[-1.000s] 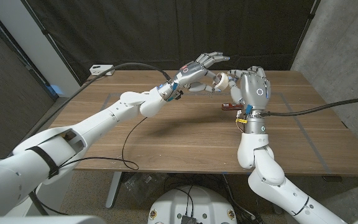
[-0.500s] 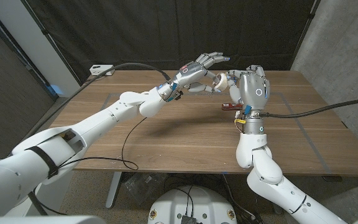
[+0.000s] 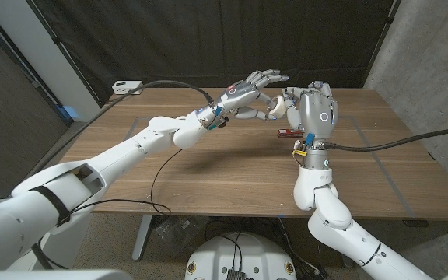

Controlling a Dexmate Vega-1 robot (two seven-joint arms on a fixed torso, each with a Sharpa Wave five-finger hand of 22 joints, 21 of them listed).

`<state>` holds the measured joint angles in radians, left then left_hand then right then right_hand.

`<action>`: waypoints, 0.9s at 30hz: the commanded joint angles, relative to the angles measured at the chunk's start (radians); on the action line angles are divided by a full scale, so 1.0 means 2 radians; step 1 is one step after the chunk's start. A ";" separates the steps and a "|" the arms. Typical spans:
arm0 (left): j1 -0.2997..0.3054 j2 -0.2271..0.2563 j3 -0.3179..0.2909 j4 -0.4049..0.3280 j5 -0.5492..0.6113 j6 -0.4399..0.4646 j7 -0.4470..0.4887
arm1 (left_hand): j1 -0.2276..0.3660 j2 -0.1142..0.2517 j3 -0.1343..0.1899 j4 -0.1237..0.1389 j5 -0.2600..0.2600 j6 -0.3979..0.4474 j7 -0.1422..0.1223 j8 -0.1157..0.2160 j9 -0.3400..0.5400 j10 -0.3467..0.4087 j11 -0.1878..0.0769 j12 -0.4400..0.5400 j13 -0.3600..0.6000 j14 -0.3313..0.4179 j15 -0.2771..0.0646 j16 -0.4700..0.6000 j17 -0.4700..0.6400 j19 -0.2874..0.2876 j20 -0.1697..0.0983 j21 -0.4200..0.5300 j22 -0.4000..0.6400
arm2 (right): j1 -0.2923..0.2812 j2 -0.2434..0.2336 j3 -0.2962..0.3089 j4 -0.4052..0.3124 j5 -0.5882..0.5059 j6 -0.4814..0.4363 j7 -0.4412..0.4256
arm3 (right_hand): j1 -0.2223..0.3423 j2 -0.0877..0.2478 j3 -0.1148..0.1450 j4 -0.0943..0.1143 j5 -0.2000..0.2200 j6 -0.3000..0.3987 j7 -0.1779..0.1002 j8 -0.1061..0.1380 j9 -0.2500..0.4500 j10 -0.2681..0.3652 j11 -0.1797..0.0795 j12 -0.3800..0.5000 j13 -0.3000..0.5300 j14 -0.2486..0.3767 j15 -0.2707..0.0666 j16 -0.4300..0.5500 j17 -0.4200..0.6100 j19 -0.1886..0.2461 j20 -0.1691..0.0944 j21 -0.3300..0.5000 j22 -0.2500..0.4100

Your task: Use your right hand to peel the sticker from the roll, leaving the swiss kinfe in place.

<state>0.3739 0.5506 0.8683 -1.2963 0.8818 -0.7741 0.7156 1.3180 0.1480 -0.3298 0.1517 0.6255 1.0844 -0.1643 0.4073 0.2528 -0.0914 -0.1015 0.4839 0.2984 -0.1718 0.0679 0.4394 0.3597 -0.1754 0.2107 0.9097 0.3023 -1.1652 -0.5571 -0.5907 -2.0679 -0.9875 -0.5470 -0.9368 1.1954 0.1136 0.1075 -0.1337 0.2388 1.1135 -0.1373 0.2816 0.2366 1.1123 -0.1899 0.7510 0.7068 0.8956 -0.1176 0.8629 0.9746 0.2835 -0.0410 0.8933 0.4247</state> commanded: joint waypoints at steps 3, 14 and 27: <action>0.025 0.010 -0.019 -0.025 -0.005 0.002 -0.006 | 0.001 0.003 -0.001 0.003 0.003 0.024 -0.025 0.004 0.003 0.000 0.002 -0.003 -0.001 -0.032 -0.001 0.000 -0.001 -0.085 0.002 0.000 -0.001 | -0.001 0.026 0.003 0.016 0.016 -0.011 -0.035 | 0.001 0.006 -0.003 0.000 -0.001 0.006 0.006 0.003 0.026 0.004 0.004 0.003 0.002 0.004 -0.056 0.005 0.003 -0.008 -0.019 0.008 0.003; 0.078 0.028 -0.056 -0.073 -0.010 0.059 0.001 | 0.001 0.006 0.001 0.002 0.002 0.021 -0.025 0.004 0.005 0.020 0.000 0.000 -0.007 -0.019 -0.004 0.002 -0.006 -0.076 0.001 0.002 -0.007 | 0.003 0.048 0.008 0.035 0.038 -0.026 -0.064 | 0.003 0.009 -0.004 0.000 -0.001 0.005 0.007 -0.001 0.029 0.005 0.004 0.003 0.000 0.001 -0.056 0.005 0.001 -0.011 -0.017 0.019 0.005; 0.126 0.042 -0.087 -0.107 -0.027 0.139 0.007 | 0.003 0.012 0.005 0.002 -0.004 0.010 -0.025 0.004 0.012 0.047 0.000 0.003 -0.016 0.002 -0.005 0.005 -0.013 -0.062 0.001 0.005 -0.019 | -0.016 0.125 0.057 0.071 -0.004 0.033 -0.090 | 0.005 0.010 -0.007 0.000 -0.004 0.006 0.008 -0.005 0.031 0.008 0.004 0.002 -0.003 0.006 -0.056 0.009 0.000 -0.014 -0.018 0.036 0.008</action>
<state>0.5503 0.6151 0.7418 -1.4592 0.8488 -0.6172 0.7070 1.3128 0.1541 -0.3251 0.1563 0.6210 1.0736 -0.1750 0.4111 0.2699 -0.0071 -0.0998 0.4840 0.2660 -0.1693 0.0654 0.4449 0.3338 -0.1754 0.2107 0.9137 0.2656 -1.1636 -0.4357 -0.5573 -1.9807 -0.9254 -0.5732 -1.0826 1.2035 0.1290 0.1005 -0.1323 0.2310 1.1149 -0.1349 0.2729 0.2366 1.1176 -0.1845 0.7509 0.7022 0.8991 -0.1209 0.8698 0.9732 0.2598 -0.0357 0.9542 0.4354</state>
